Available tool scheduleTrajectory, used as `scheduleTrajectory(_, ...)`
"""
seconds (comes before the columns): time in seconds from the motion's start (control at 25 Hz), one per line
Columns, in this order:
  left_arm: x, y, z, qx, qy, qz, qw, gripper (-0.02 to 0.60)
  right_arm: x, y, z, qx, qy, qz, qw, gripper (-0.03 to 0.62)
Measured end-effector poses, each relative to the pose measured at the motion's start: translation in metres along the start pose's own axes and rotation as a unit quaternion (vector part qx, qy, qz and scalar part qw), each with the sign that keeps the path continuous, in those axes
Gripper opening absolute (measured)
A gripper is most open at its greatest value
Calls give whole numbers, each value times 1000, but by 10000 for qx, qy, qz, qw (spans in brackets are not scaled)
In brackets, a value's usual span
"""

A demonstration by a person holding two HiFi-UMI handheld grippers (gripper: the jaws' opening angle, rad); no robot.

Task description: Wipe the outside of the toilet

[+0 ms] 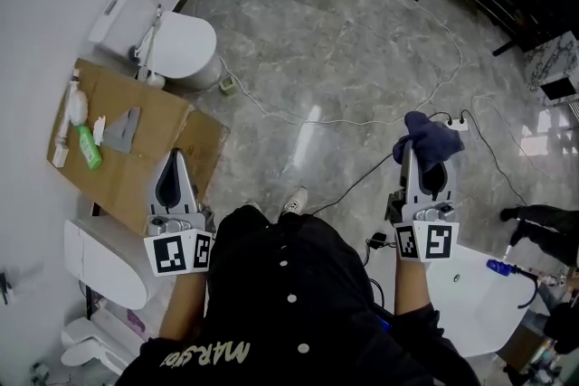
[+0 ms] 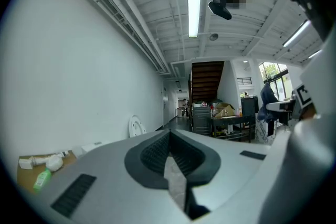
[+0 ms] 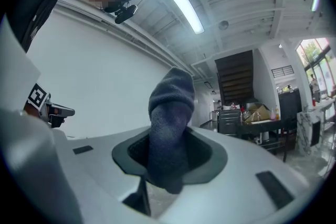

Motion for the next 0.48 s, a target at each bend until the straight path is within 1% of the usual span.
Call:
scheduleTrajectory(0.2, 8, 3, -10, 70, 55, 107, 9999, 10, 8, 4, -5, 29, -104, 30, 9999, 133)
scheduleTrajectory(0.36, 19, 7, -10, 63, 48, 158, 9998, 10, 20, 15, -7, -120, -109, 263, 9995, 133)
scheduleTrajectory(0.48, 30, 12, -7, 8, 34, 219, 9998, 9, 33, 20, -7, -91, -129, 298, 9994, 133)
Point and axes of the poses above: the fingertips, and each gripper's own axes: x forward along the fingers, z to its left, y out of its underside, the point moved 3 cm from there along -x, backward along the fingers, and after that the axes turned 7 degrees about -y, right-handed, at the moved point
